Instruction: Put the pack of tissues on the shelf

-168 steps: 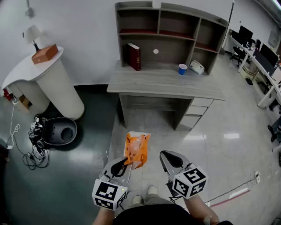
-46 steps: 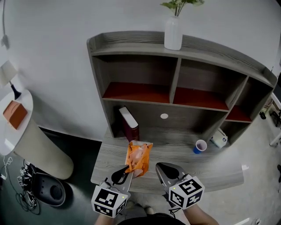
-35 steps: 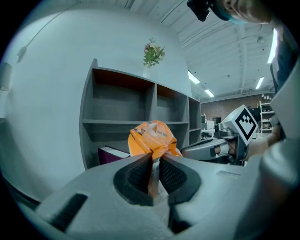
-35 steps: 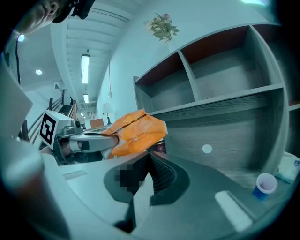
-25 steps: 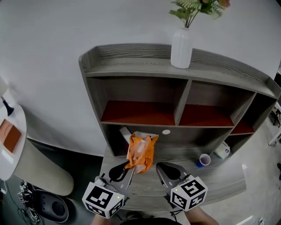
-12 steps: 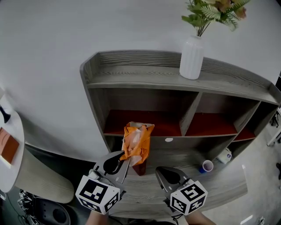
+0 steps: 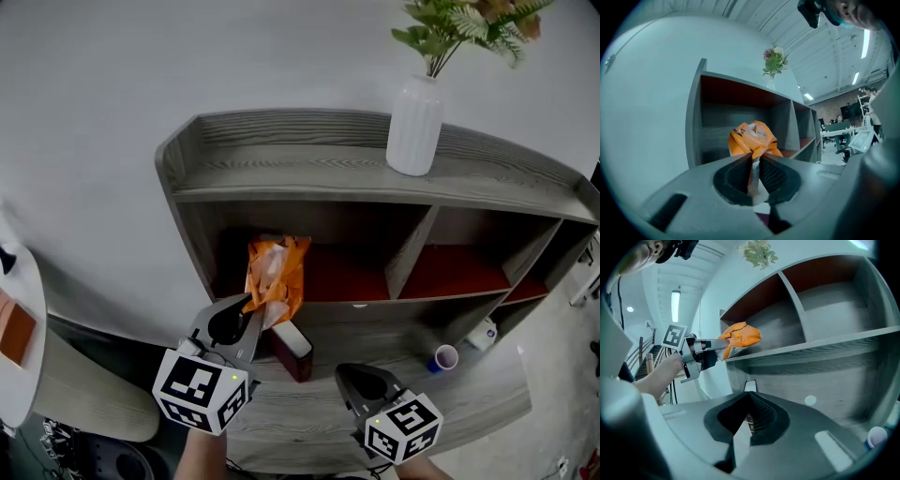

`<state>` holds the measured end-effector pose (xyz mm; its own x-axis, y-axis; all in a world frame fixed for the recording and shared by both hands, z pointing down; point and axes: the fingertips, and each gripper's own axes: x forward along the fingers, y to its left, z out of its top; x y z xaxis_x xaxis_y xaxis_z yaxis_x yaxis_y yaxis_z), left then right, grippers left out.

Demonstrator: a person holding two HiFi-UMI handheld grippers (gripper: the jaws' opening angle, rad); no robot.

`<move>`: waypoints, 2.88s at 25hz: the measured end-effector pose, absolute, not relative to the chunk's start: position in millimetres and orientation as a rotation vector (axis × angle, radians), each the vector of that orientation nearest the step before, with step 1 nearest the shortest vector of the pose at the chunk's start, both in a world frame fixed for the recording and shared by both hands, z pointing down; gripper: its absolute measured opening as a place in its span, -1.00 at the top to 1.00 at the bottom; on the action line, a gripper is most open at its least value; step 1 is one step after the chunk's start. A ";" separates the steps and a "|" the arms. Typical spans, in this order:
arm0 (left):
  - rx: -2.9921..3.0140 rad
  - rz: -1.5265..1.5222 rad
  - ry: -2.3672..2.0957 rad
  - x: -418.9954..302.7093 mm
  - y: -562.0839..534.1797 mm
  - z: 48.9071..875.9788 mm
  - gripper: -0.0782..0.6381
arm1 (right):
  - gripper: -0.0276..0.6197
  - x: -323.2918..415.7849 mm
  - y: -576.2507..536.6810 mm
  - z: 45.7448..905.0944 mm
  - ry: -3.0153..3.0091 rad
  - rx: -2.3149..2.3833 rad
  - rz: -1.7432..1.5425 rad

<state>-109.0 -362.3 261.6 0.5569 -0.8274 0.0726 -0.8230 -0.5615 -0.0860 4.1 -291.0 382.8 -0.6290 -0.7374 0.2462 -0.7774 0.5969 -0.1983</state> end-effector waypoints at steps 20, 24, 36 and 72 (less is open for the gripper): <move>-2.502 -0.208 1.563 -123.7 -392.2 253.6 0.38 | 0.91 5.8 -305.8 388.9 -2.669 1.302 0.464; -2.493 -0.180 1.551 -124.5 -385.9 251.9 0.26 | 0.91 5.8 -303.3 388.5 -2.672 1.293 0.461; -2.465 -0.096 1.554 -122.3 -344.9 246.0 0.33 | 0.91 11.7 -284.4 389.3 -2.695 1.265 0.454; -2.864 -0.237 1.466 -49.0 -238.8 389.5 0.72 | 0.91 14.6 -239.5 406.2 -2.722 1.200 0.461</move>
